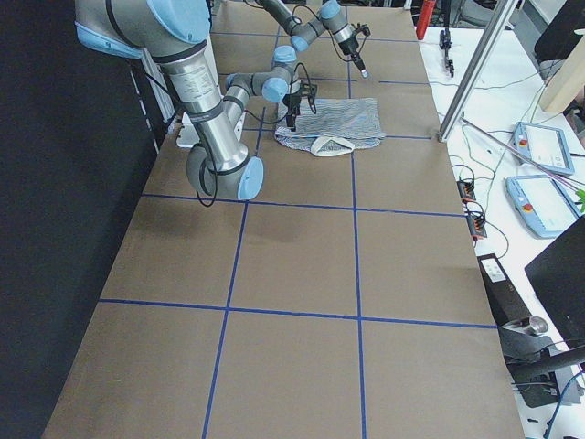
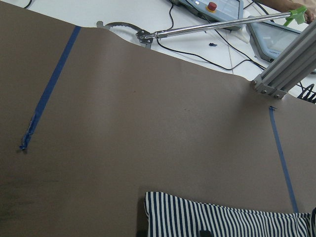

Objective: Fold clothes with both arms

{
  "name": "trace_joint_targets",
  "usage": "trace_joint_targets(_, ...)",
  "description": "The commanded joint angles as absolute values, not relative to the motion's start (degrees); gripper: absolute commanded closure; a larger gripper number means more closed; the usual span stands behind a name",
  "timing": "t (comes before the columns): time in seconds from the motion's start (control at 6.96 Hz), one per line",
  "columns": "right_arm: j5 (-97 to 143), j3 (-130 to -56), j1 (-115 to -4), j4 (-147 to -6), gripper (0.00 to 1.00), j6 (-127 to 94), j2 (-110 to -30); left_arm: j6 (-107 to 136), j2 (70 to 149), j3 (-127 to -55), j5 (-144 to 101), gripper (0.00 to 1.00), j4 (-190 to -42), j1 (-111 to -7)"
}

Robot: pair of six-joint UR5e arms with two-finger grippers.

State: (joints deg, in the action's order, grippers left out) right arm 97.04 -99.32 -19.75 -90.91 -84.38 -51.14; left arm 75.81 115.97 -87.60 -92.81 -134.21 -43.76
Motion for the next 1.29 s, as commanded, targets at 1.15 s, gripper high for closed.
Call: trace_joint_targets(1.15,95.4,-99.5,-16.3,-94.2,0.00,-77.7,-57.0,76.8,115.9,-89.3,-92.8,0.54,-134.0,-43.5)
